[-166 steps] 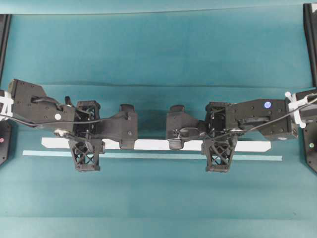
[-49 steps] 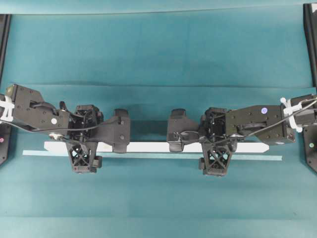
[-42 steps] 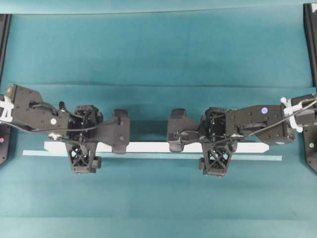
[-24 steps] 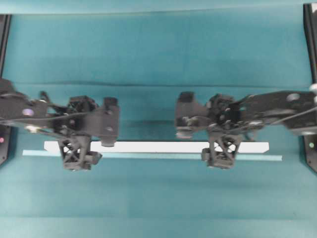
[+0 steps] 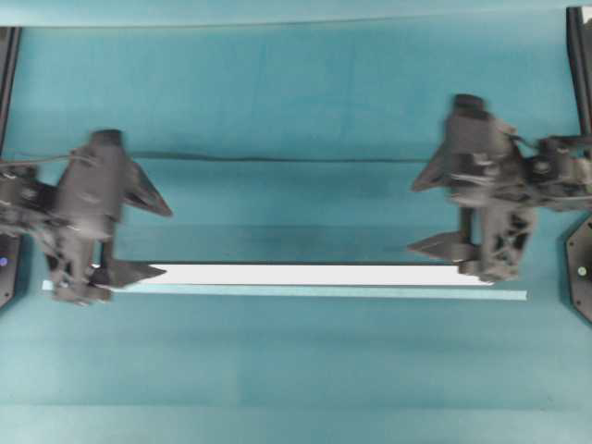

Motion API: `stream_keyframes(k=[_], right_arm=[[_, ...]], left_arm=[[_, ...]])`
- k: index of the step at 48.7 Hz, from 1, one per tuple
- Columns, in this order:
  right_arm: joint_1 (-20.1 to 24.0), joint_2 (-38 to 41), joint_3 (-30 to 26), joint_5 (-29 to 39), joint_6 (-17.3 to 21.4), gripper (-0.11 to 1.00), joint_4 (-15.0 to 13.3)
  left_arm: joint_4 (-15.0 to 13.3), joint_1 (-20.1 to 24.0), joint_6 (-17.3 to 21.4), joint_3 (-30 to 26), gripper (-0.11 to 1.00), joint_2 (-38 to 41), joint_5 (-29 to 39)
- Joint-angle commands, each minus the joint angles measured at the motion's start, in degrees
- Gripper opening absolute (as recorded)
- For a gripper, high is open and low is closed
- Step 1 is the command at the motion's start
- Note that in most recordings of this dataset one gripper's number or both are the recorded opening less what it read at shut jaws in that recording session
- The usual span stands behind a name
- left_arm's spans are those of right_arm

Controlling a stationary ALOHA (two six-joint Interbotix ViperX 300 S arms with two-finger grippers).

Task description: Lift a wooden board with both hands.

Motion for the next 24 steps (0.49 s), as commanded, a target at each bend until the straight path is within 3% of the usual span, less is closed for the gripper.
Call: stream_keyframes(k=[1,12,24], right_arm=[[-0.09,-3.6,1.49,-2.46,0.09,0.94,-0.18],[-0.09,-13.27,4.83,-6.33,0.18,0.94,-0.18],[-0.09,-19.95,6.86,-6.86,0.44,0.94,-0.18]], left_arm=[[0.0,-0.09,0.09,0.0,1.0,-2.81,-2.37],[-0.09,-0.09,0.0,2.11,1.0,-8.96,-9.05],[-0.09,-0.09,0.0,2.64,1.0,-12.04,-11.69]])
